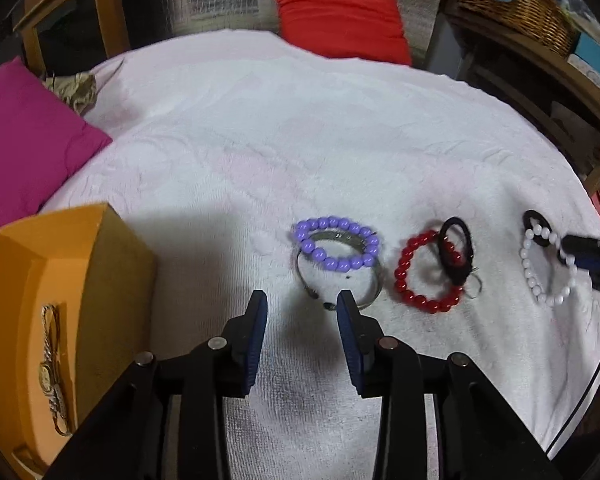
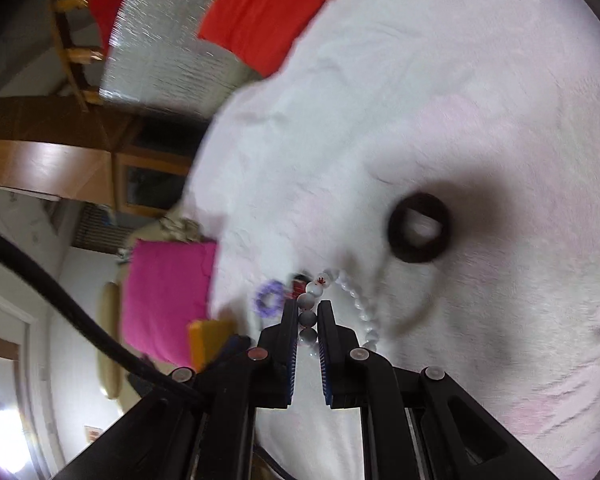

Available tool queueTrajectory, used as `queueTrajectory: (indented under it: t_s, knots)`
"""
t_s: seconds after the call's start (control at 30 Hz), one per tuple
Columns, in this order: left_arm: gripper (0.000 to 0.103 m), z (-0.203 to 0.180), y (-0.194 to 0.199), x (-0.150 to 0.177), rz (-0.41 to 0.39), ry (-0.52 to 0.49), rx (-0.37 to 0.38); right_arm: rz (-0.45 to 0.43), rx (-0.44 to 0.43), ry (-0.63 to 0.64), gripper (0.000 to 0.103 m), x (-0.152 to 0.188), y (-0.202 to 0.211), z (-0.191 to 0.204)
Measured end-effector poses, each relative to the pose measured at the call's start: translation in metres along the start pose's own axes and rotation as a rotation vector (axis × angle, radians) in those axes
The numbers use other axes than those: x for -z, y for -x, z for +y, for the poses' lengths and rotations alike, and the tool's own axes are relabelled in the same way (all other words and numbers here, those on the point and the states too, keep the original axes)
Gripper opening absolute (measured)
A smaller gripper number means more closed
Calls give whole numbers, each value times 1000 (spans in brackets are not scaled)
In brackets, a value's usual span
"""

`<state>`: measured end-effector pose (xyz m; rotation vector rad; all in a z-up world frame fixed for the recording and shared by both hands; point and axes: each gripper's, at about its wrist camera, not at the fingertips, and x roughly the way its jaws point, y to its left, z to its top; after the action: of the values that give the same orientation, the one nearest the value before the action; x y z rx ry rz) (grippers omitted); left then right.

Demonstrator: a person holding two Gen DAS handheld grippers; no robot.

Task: Organize jewelry
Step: 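Grasp the white beaded bracelet with the right tool and drag it aside, then grasp the black hair tie with the left tool while the right tool holds the white bracelet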

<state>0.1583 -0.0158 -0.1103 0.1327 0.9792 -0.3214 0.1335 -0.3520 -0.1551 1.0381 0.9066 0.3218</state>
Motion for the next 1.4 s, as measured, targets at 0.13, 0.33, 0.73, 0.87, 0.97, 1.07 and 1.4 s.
queueTrajectory:
  t_s: [0.13, 0.33, 0.73, 0.87, 0.97, 1.07, 1.4]
  knots:
    - [37, -5, 1, 0, -13, -17, -7, 20, 75, 9, 11, -3, -2, -10]
    - [37, -24, 9, -4, -43, -31, 61, 50, 111, 8, 14, -4, -4, -18]
    - [54, -72, 16, -4, -90, -119, 172, 72, 161, 13, 25, -1, -12, -21]
    - [54, -90, 0, -9, -65, -135, 184, 67, 166, 19, 25, 0, -14, -20]
    - [46, -99, -8, -12, -59, -143, 188, 66, 163, 16, 25, 0, -15, -19]
    - [22, -103, -16, -15, -31, -128, 206, 63, 159, 13, 25, 0, -15, -20]
    - [7, -95, 3, -10, -66, -134, 240, 17, 159, 109, 11, 4, -8, -6]
